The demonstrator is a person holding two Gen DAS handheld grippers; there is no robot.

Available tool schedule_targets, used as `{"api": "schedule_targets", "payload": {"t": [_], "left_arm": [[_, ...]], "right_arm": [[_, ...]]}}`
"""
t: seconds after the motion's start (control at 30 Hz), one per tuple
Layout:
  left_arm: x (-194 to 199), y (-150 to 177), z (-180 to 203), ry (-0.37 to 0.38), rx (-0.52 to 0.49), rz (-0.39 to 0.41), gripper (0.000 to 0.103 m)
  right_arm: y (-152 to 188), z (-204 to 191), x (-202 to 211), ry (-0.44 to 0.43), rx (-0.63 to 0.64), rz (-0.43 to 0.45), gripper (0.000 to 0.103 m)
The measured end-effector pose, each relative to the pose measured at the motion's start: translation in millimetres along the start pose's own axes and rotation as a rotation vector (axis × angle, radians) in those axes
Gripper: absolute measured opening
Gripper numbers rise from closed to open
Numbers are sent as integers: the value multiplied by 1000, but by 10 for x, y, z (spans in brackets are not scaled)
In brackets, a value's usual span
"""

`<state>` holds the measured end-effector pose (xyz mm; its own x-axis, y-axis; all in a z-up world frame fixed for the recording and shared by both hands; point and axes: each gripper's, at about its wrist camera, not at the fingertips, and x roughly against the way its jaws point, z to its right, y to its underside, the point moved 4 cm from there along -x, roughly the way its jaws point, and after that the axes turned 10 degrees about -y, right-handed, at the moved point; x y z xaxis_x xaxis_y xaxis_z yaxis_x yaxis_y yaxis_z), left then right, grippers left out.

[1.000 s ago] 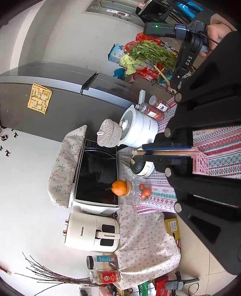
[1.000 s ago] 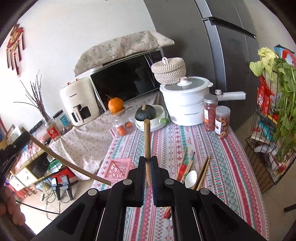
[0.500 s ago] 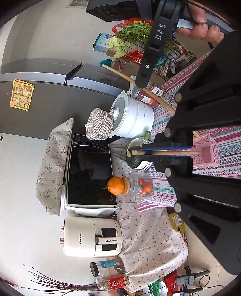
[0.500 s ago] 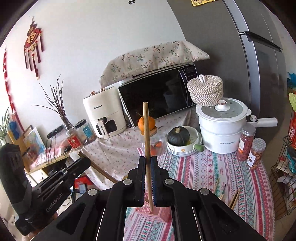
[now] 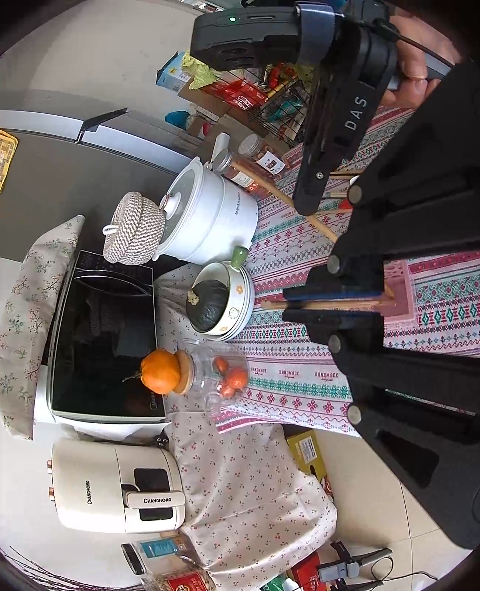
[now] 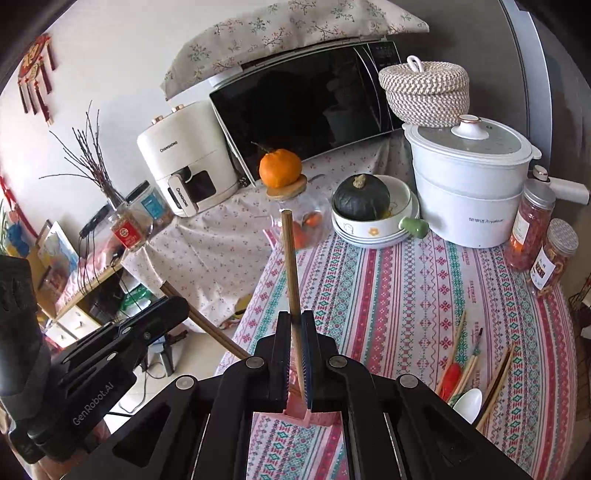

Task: Organize utensils
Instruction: 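Carry both chopsticks over the pink basket and open both tools to drop them in, then grasp another wooden chopstick from the pile with the left tool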

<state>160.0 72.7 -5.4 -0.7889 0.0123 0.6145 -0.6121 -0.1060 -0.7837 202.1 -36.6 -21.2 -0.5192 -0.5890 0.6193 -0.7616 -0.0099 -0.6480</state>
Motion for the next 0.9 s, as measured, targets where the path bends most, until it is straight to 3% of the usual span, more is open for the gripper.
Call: {"api": "schedule_targets", "payload": {"t": [0.17, 0.37, 0.4, 0.5, 0.57, 0.63, 0.7, 0.77, 0.9], "left_arm": [[-57, -30, -58, 15, 32, -9, 5], [-138, -56, -39, 26, 26, 37, 6], [-143, -59, -37, 18, 25, 40, 10], [-117, -68, -39, 6, 28, 49, 36], [-78, -69, -45, -7, 31, 55, 52], [-51, -55, -53, -11, 33, 47, 58], [-18, -25, -56, -20, 34, 34, 66], [19, 23, -50, -33, 37, 22, 81], [94, 142, -6, -53, 46, -24, 91]], "right_arm": [[74, 158, -190, 3, -40, -46, 5], [71, 243, -187, -29, -94, -32, 7], [67, 256, -165, -34, -106, -28, 8], [44, 270, -58, -48, -119, -11, 18], [30, 280, 35, -42, -116, 5, 33], [20, 296, 155, -39, -115, 28, 47], [18, 312, 274, -32, -107, 44, 53], [24, 338, 409, -9, -97, 62, 63], [117, 445, 681, 44, -102, 88, 77]]}}
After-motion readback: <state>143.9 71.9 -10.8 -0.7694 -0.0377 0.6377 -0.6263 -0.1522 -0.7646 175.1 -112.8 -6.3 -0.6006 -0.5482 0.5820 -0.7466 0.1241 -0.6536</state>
